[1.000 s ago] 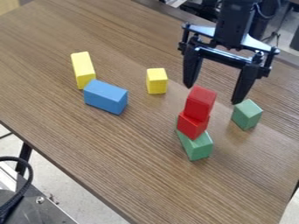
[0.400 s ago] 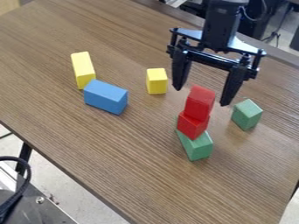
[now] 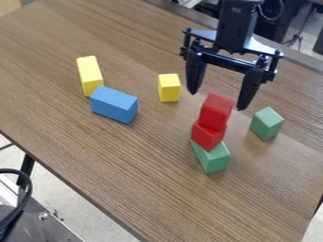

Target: Put the red cube next to the green cube

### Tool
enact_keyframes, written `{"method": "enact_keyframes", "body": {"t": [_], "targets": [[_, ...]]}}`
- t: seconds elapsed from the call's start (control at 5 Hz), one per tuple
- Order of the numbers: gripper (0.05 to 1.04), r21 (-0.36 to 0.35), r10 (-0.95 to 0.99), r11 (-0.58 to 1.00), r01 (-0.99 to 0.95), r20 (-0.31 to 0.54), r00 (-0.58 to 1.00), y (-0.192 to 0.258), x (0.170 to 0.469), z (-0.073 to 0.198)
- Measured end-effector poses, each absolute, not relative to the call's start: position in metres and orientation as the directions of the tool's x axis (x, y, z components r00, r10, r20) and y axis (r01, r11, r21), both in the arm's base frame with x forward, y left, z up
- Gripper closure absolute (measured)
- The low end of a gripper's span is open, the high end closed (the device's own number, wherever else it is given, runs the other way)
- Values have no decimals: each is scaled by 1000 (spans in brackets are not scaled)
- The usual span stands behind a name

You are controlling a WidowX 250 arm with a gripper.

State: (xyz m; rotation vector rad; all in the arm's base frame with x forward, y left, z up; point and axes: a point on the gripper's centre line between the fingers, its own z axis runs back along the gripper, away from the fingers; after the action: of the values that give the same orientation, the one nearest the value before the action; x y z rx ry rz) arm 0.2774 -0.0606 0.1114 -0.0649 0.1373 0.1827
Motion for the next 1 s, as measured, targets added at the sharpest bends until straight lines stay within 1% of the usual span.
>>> {"method": "enact_keyframes", "body": {"t": [0.2,0.4,0.6,0.8,1.0], "targets": [[83,-63,119,989,-130,-160,980,-63,286,106],[83,-69,101,991,-115,-175,979,-64,288,101],[125,-77,96,991,-112,-184,978,-66,287,101],[404,-95,103,988,-121,-172,980,-68,288,98],[548,-105,110,986,-129,-171,979,-68,288,97]]}}
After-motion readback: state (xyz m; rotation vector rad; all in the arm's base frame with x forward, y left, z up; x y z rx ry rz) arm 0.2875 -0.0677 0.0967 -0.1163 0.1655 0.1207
